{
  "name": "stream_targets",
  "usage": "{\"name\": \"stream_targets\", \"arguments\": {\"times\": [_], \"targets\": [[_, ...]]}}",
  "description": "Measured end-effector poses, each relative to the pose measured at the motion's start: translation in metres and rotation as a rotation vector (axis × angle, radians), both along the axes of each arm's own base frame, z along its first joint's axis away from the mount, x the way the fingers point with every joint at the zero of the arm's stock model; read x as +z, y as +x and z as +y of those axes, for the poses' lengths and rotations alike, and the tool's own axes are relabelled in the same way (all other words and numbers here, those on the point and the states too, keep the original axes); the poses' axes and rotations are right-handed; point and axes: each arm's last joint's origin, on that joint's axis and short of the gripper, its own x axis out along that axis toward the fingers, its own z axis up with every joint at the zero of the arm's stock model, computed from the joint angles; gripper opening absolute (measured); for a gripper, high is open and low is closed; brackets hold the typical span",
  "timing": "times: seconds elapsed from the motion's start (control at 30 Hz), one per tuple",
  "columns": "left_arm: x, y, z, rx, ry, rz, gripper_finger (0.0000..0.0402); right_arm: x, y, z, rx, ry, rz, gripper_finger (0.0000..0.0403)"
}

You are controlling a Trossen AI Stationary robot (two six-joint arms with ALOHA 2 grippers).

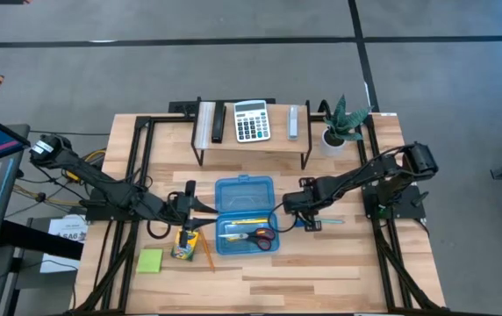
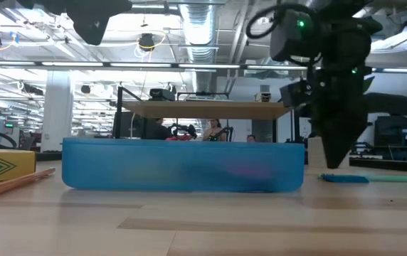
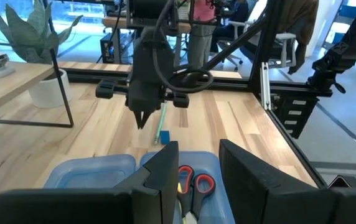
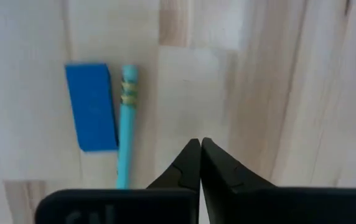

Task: Pack school essentials
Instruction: Put the blue pencil into the supply box

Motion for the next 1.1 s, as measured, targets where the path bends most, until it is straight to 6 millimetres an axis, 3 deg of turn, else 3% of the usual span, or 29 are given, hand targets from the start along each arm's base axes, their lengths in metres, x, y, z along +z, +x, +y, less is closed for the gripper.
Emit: {"name": "stream_targets", "arguments": {"times": [0.2, 0.6, 0.87, 1.1], "targets": [[-0.002, 0.001, -0.001, -0.002, -0.002, 0.018, 0.0102, 0.001, -0.021, 0.002, -0.012, 0.122, -0.148, 0.0034], [-0.001, 0.001, -0.001, -0.001, -0.004, 0.008, 0.0102, 0.030, -0.099, -0.004, -0.186, 0.229, -0.373, 0.0029], [-0.001, 0.001, 0.000, 0.007, -0.004, 0.008, 0.0102, 0.014, -0.136, 0.002, -0.323, 0.275, -0.259, 0.0085], [-0.001, 0.001, 0.000, 0.009, -0.005, 0.005, 0.0102, -0.005, -0.141, 0.012, -0.345, 0.239, -0.165, 0.0159]]}}
